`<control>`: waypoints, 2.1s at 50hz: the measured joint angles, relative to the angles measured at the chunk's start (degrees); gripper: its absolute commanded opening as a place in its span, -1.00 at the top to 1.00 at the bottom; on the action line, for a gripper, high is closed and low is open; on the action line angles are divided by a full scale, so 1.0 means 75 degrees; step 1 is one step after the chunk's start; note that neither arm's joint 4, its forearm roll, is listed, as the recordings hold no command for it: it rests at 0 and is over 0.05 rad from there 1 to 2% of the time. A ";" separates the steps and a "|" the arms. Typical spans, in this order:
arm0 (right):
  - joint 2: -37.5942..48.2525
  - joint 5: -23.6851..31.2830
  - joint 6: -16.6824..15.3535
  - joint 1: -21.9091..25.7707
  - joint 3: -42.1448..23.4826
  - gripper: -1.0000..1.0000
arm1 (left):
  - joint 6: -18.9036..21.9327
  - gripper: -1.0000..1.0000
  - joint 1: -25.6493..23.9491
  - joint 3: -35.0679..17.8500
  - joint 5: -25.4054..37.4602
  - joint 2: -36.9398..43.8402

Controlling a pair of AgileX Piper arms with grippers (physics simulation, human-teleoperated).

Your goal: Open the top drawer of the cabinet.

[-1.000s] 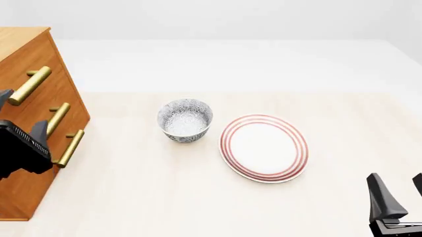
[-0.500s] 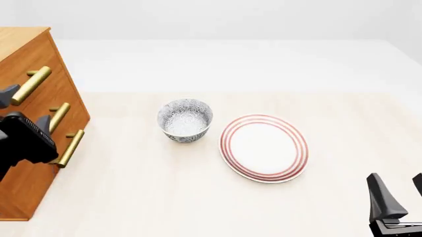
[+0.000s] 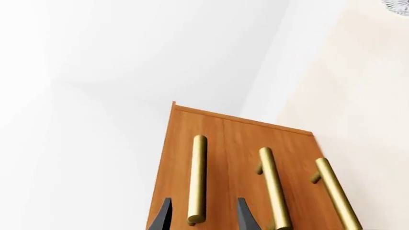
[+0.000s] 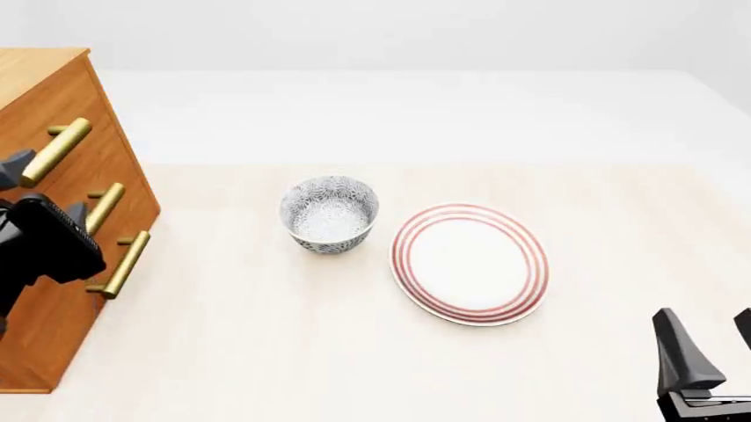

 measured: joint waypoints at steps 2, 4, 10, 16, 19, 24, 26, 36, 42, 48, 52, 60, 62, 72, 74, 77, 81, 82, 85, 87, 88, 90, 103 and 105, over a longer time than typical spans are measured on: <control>0.0000 0.0000 0.0000 0.0000 0.0000 -1.00 | 0.0009 -1.00 0.0031 -0.0003 -0.0058 0.0070; 0.0000 0.0000 0.0000 0.0000 0.0000 -1.00 | 0.0017 -1.00 0.0065 -0.0003 -0.0119 0.0134; 0.0000 0.0000 0.0000 0.0000 0.0000 -1.00 | 0.0016 -1.00 0.0169 -0.0012 -0.0245 0.0271; 0.0000 0.0000 0.0000 0.0000 0.0000 -1.00 | 0.0011 -1.00 0.0279 -0.0022 -0.0333 0.0368; 0.0000 0.0000 0.0000 0.0000 0.0000 -1.00 | -0.0002 -1.00 0.0342 -0.0033 -0.0354 0.0388; 0.0000 0.0000 0.0000 0.0000 0.0000 -1.00 | -0.0036 -1.00 0.0454 -0.0055 -0.0352 0.0383; 0.0000 0.0000 0.0000 0.0000 0.0000 -1.00 | -0.0047 -1.00 0.0499 -0.0060 -0.0350 0.0377; 0.0000 0.0000 0.0000 0.0000 0.0000 -1.00 | -0.0086 -1.00 0.0684 -0.0130 -0.0322 0.0387; 0.0000 0.0000 0.0000 0.0000 0.0000 -1.00 | -0.0082 -1.00 0.0750 -0.0207 -0.0351 0.0472; 0.0000 0.0000 0.0000 0.0000 0.0000 -1.00 | -0.0077 -1.00 0.0792 -0.0295 -0.0409 0.0620; 0.0000 0.0000 0.0000 0.0000 0.0000 -1.00 | -0.0086 -1.00 0.0822 -0.0360 -0.0453 0.0748; 0.0000 0.0000 0.0000 0.0000 0.0000 -1.00 | -0.0080 -1.00 0.0878 -0.0433 -0.0567 0.0969; 0.0000 0.0000 0.0001 0.0000 0.0000 -1.00 | -0.0080 -1.00 0.0882 -0.0446 -0.0583 0.0998; 0.0000 0.0000 0.0000 0.0000 0.0000 -1.00 | -0.0096 1.00 0.0943 -0.0500 -0.0641 0.1033; 0.0000 0.0000 0.0000 0.0000 0.0000 -1.00 | -0.0092 1.00 0.0953 -0.0502 -0.0643 0.1030; 0.0000 0.0000 0.0000 0.0000 0.0000 -1.00 | -0.0075 1.00 0.0953 -0.0500 -0.0640 0.1020; 0.0000 0.0000 0.0000 0.0000 0.0000 -1.00 | -0.0031 1.00 0.0926 -0.0486 -0.0644 0.1004; 0.0000 0.0000 0.0000 0.0000 0.0000 -1.00 | -0.0017 1.00 0.0916 -0.0481 -0.0648 0.1000; 0.0000 0.0000 0.0000 0.0000 0.0000 -1.00 | 0.0043 1.00 0.0878 -0.0455 -0.0689 0.0998; 0.0000 0.0000 0.0000 0.0000 0.0000 -1.00 | 0.0090 1.00 0.0848 -0.0435 -0.0723 0.0996; 0.0000 0.0000 0.0000 0.0000 0.0000 -1.00 | 0.0113 1.00 0.0832 -0.0426 -0.0738 0.0995; 0.0000 0.0000 0.0001 0.0000 0.0000 -1.00 | 0.0159 1.00 0.0798 -0.0409 -0.0767 0.0992; 0.0000 0.0000 0.0000 0.0000 0.0000 -1.00 | 0.0459 1.00 0.0603 -0.0304 -0.0976 0.1000; 0.0000 0.0000 0.0000 0.0000 0.0000 -1.00 | 0.0499 1.00 0.0571 -0.0292 -0.0995 0.0997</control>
